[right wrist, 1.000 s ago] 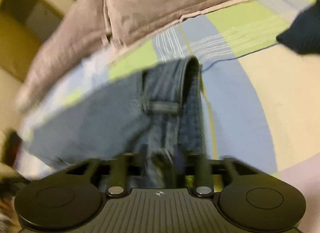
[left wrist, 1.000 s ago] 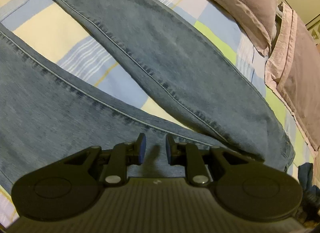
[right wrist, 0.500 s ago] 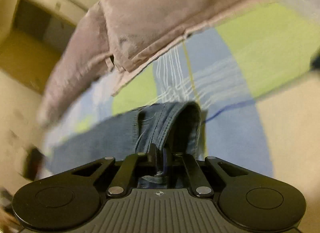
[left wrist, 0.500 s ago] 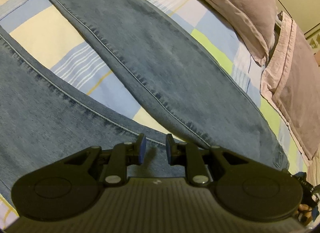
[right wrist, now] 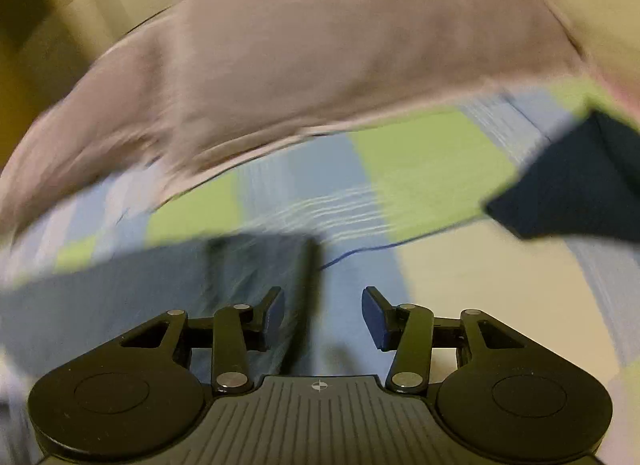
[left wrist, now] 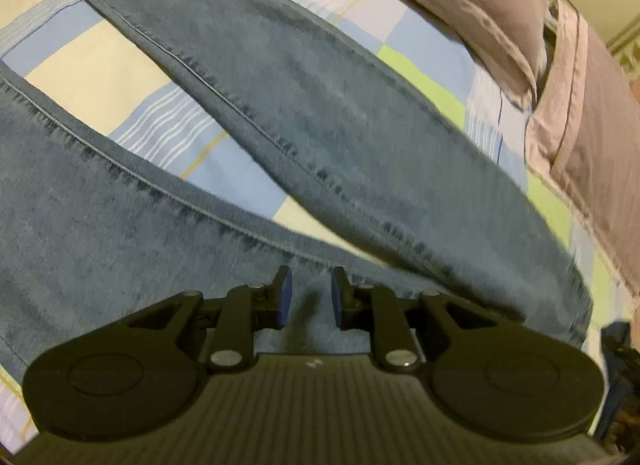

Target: Fold clothes

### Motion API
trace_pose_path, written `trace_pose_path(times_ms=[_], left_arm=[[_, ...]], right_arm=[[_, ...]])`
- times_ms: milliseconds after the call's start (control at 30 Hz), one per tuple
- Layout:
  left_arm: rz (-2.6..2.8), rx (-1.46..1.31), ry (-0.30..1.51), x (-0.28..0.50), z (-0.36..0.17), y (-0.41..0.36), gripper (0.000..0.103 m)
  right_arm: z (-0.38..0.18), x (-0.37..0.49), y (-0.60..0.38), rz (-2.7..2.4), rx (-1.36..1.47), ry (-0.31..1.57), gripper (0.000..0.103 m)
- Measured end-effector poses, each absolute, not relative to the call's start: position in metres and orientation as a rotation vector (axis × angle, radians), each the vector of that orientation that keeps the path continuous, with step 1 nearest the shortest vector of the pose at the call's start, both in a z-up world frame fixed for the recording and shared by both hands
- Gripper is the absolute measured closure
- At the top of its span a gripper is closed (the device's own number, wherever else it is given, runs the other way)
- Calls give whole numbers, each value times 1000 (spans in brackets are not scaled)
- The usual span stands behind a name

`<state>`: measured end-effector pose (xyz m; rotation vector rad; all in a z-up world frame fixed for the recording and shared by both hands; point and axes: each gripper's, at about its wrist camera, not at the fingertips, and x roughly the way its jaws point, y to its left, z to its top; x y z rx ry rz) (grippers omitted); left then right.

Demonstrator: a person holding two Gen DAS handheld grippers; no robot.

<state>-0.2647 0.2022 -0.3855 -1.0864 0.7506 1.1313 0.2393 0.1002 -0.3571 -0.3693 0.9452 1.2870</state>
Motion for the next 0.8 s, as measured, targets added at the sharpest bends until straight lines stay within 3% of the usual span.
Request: trace_pose_path(times_ms=[133, 200, 267, 333, 433, 600, 733, 800], left_arm=[[1071, -979, 824, -249, -394, 190, 87], [1055, -863, 899, -243, -398, 184, 87], [1050, -776, 951, -251, -399, 179, 87], [1081, -755, 964, -274, -397, 177, 86], [1137, -755, 957, -314, -393, 175, 87], [1135, -741, 929, -356, -390, 165, 86], [1109, -717, 994, -395, -399, 152, 82], [1120, -707, 999, -419, -398, 144, 82]], right_arm=[[-362, 155, 79, 1465, -594, 897, 55], [-390, 126, 70, 1422, -778, 833, 55], [-400, 108, 47, 1434, -888, 635, 55], [-397, 109, 35, 1291, -948, 665, 55], [-377, 133, 20, 1220, -765, 894, 55], [-344, 69, 20, 1333, -702, 766, 55], [-394, 25, 1, 1239, -945, 783, 56], [-389, 35, -17, 1161, -794, 858, 56]])
